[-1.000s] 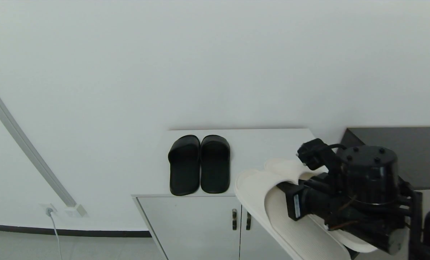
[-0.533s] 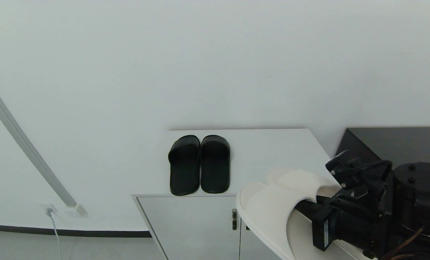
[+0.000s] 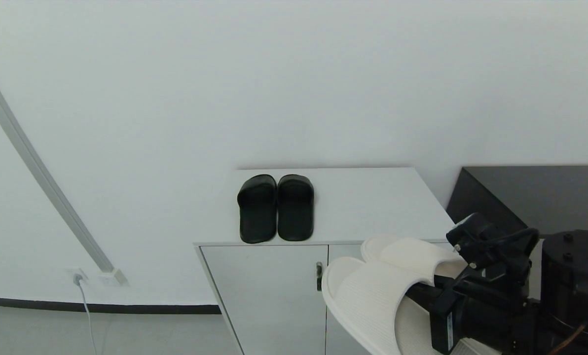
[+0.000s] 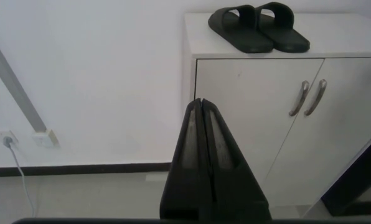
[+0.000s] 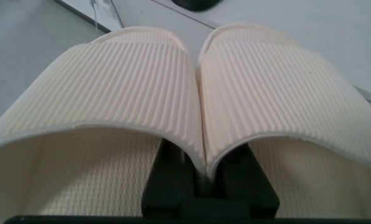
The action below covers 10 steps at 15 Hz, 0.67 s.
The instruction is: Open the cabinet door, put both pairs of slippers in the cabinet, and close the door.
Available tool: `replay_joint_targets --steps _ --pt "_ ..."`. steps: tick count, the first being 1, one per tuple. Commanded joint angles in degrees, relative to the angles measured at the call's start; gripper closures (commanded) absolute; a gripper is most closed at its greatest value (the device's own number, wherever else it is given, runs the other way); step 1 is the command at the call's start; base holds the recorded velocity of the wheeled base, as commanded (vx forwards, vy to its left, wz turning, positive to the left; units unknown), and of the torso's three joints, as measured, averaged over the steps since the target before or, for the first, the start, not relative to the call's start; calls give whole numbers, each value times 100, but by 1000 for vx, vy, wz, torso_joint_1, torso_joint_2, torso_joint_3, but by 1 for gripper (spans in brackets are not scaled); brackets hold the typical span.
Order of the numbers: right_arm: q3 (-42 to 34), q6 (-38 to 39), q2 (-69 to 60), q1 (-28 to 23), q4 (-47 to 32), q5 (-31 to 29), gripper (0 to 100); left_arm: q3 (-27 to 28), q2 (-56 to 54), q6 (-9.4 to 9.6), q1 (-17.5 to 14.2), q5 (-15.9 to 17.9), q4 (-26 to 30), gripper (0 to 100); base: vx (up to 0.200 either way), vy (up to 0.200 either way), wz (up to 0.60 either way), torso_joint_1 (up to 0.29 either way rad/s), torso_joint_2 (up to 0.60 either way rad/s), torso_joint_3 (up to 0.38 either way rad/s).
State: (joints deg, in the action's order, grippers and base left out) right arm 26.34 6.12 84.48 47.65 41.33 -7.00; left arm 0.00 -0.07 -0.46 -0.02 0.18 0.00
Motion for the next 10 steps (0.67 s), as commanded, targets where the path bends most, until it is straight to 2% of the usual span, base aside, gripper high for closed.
replay_joint_targets --steps 1,10 --pt "-33 -6 25 -2 -2 -3 100 0 7 -6 -6 -1 0 100 0 0 0 0 0 0" --pt "-94 -155 77 25 -2 -3 100 0 7 29 -6 -18 0 100 0 0 0 0 0 0"
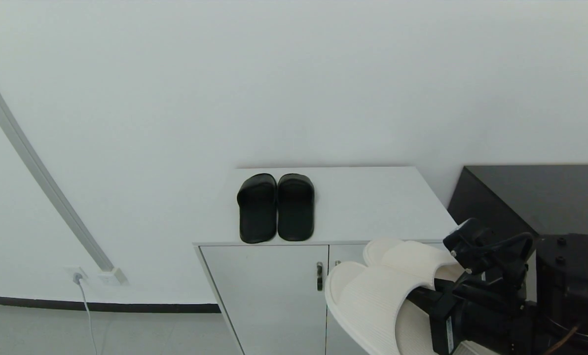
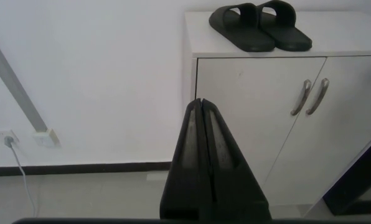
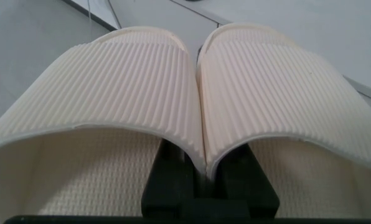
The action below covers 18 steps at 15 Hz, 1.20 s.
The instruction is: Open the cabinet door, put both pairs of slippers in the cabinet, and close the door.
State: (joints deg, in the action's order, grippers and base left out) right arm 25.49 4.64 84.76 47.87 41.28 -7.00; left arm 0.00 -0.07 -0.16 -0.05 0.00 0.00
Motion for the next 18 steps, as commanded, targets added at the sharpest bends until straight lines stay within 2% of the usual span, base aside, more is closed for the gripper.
replay_joint_targets --steps 1,5,6,18 --pt "-62 -16 49 12 3 -3 100 0 7 -2 -4 0 0 100 0 0 0 0 0 0" --pt "-79 -16 58 12 65 -3 100 0 7 -11 -4 18 9 100 0 0 0 -118 283 157" --pt "-79 -16 76 12 65 -3 100 9 7 -19 -4 26 9 0 0 0 0 -168 383 217" --pt "-114 -25 120 38 91 -3 100 0 7 -19 -4 18 9 0 0 0 0 -213 524 309"
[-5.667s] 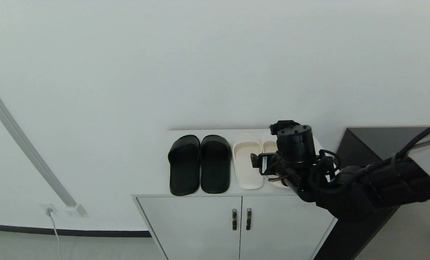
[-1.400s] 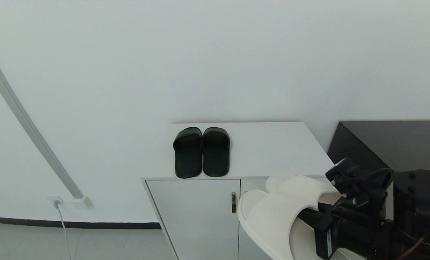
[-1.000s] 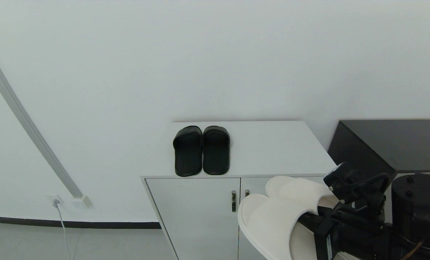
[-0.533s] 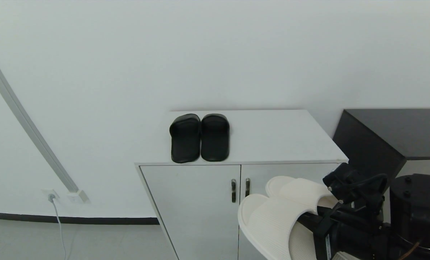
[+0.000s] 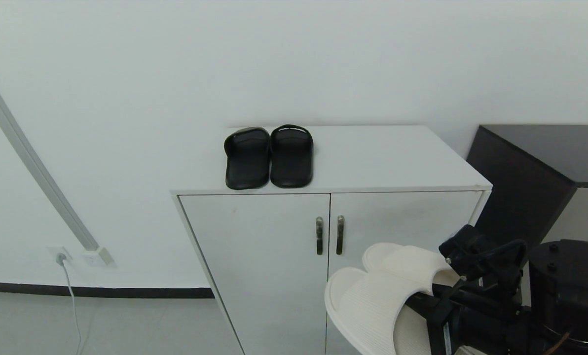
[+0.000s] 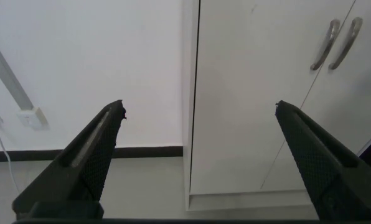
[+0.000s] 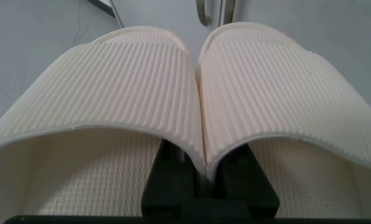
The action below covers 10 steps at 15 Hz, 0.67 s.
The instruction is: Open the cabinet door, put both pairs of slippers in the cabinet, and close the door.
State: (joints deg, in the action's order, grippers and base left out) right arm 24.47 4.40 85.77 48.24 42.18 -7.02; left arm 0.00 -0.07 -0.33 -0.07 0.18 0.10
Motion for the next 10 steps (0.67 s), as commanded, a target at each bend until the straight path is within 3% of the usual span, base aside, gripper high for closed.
replay_joint_targets --steps 1,10 --pt "-21 -1 18 28 1 -1 100 0 7 -2 -1 -1 -1 0 0 0 0 -193 515 315" --pt "-56 -1 18 37 1 -1 100 0 7 -11 -1 -9 -1 0 0 0 0 -149 482 330"
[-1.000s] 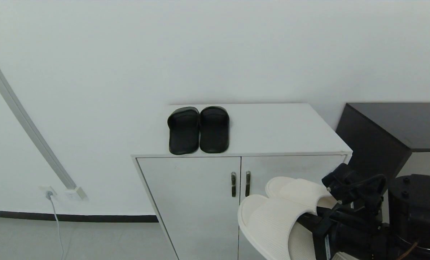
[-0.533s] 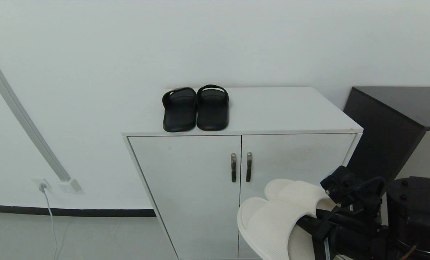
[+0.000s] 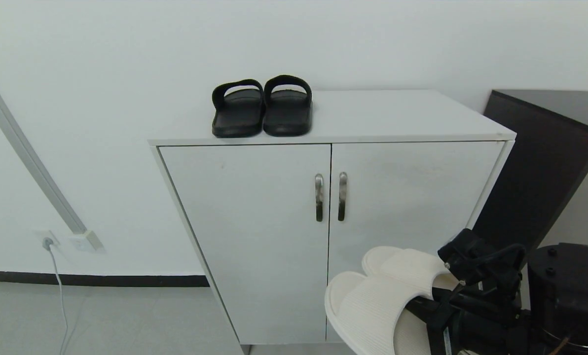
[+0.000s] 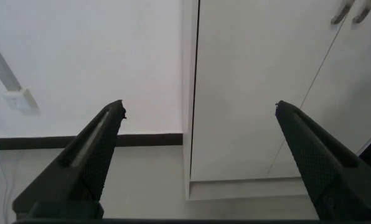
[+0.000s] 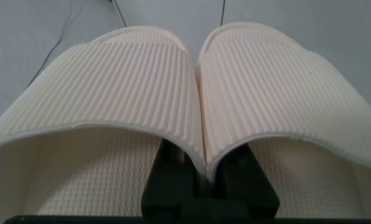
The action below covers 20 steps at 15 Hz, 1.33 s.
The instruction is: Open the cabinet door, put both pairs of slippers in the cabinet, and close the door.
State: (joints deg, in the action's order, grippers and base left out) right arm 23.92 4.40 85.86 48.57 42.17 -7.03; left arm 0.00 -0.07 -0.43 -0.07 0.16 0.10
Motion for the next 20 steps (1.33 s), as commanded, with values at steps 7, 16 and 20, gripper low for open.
replay_joint_targets --steps 7,16,20 --pt "-28 -1 19 4 2 0 100 0 7 8 -1 2 -1 0 0 0 0 -71 454 372" --pt "-221 -9 124 4 266 -9 100 0 7 104 -1 28 -1 0 0 0 0 -2 132 126" --pt "-221 -45 107 12 292 -9 100 35 7 113 -1 -25 -19 0 0 0 0 0 0 0"
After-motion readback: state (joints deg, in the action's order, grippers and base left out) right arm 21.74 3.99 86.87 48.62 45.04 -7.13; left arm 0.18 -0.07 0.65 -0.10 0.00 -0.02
